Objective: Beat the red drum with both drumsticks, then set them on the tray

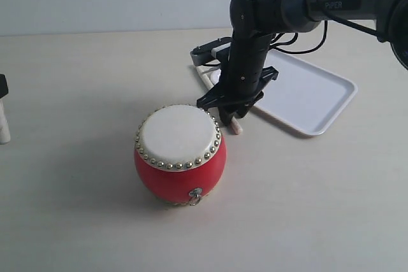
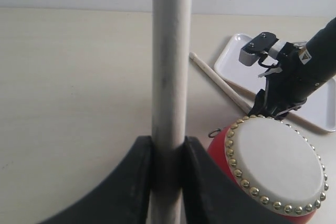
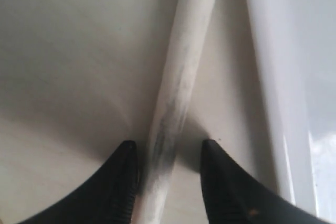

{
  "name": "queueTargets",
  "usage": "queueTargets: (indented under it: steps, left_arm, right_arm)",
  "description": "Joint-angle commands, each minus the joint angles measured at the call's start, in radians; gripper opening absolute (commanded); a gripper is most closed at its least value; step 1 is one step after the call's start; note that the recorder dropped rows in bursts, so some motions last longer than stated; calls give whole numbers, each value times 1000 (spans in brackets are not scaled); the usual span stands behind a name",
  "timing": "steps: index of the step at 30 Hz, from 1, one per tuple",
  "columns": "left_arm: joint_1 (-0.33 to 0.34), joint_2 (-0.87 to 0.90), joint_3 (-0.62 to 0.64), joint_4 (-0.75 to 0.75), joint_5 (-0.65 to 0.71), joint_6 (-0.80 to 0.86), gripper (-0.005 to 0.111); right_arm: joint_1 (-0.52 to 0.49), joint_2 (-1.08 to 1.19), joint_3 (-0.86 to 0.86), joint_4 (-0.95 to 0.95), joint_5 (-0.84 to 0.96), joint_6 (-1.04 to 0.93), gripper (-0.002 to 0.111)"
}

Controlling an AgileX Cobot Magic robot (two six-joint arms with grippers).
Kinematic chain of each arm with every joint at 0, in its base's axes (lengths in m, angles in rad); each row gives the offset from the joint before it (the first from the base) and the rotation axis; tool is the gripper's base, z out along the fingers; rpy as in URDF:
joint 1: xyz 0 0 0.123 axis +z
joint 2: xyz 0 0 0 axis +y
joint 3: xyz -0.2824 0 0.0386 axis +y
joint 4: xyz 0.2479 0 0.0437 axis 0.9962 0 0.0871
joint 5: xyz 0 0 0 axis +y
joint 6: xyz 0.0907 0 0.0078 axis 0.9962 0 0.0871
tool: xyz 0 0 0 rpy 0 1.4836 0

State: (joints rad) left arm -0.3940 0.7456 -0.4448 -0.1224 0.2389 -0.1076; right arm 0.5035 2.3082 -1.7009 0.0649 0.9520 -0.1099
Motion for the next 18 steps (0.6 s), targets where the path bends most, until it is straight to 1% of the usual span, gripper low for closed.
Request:
queueTargets:
  steps: [1,2,3,4,5,7,10,12,14,16,18]
  left_arm:
    - [-6,0,3,-2,-11,-5,0]
    - [-6,0,3,-2,-13,-5,0]
    - [-6,0,3,-2,-16,-5,0]
    - [-6,0,3,-2,-18,-5,0]
    - [-6,0,3,-2,-18,-5,0]
    - [-6,0,3,-2,-18,-5,0]
    - [-6,0,3,-4,-18,-29,0]
    - [-6,0,-1,-4,-6,-60,0]
    - [-4,2,-22,-4,45,-66,0]
    - [7,32,-68,-4,137,-80,0]
    - [14,85,-119,-2,242,-58,0]
  right_arm:
    - [1,10,0,3,6,8,32]
    - [1,10,0,3,9,8,28]
    - [1,10,0,3,13,11,21]
    - [1,10,0,3,15,13,17]
    - [1,10,0,3,17,29,9]
    - [1,10,-2,3,17,29,0]
    - [1,-15,-2,3,8,29,0]
    - [1,-72,-7,-24,2,29,0]
    - [1,-134,-26,-65,20,29,0]
    - [1,-208,-25,-83,37,9,0]
    - [1,-284,-10,-77,51,0,0]
